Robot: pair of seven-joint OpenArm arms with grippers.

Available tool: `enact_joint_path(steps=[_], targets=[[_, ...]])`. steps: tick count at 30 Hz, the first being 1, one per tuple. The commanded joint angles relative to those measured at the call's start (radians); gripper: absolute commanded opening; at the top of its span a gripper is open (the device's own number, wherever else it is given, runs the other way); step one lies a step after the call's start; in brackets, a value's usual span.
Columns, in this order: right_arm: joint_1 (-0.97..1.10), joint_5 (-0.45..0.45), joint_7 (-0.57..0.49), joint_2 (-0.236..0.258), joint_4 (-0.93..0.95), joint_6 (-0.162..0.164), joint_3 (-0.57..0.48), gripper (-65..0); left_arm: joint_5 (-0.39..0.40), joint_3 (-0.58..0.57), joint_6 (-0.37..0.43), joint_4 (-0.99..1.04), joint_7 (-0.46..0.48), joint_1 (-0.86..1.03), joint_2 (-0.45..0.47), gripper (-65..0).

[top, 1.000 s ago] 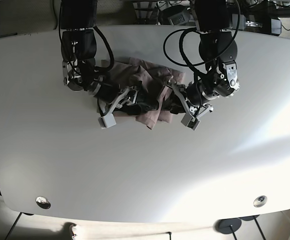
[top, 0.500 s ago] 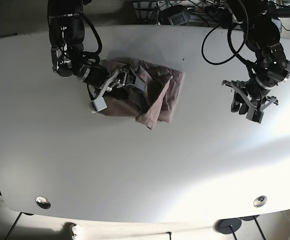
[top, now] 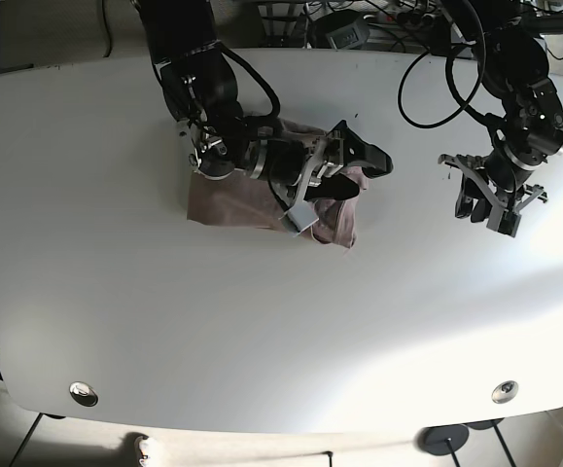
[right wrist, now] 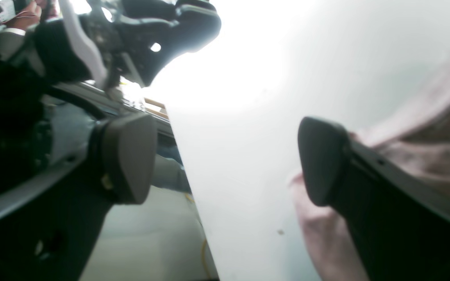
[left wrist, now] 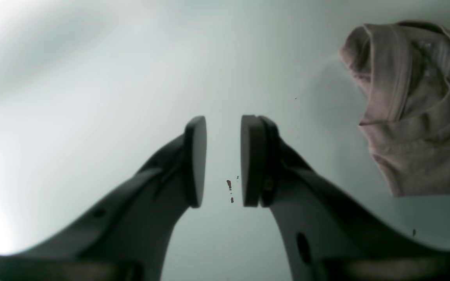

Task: Fold the T-shirt properly
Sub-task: 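Press and square the mauve bundle with both grippers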

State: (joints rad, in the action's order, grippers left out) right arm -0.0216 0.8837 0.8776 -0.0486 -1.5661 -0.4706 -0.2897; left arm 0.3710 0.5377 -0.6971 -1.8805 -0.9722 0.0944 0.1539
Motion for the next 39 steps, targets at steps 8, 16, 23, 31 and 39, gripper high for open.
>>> enact_joint_path(steps=[8, 16, 23, 31, 39], targets=[[0.028, 0.019, -0.016, 0.143, -0.141, -0.010, 0.283, -19.3, 0.007, -0.353, -0.001, -0.047, 0.025, -0.011, 0.003, -51.7], [-0.084, 0.018, -0.034, 0.281, 0.166, -0.015, 0.364, -59.3, 0.004, -0.529, -0.001, -0.026, 0.025, 0.043, -0.060, -51.7], [-0.159, 0.018, -0.245, 0.402, 0.353, -0.018, 0.226, -59.3, 0.004, -0.534, -0.001, 0.138, 0.029, 0.074, -0.058, -51.7], [-0.128, 0.018, -0.390, 0.461, 0.435, -0.020, 0.160, -59.5, 0.006, -0.532, -0.001, 0.358, 0.031, -0.069, -0.055, -51.7], [-0.038, -0.088, -0.449, 0.467, 0.385, -0.021, 0.165, -59.9, 0.006, -0.537, -0.001, 0.658, 0.068, -0.359, -0.037, -51.5]])
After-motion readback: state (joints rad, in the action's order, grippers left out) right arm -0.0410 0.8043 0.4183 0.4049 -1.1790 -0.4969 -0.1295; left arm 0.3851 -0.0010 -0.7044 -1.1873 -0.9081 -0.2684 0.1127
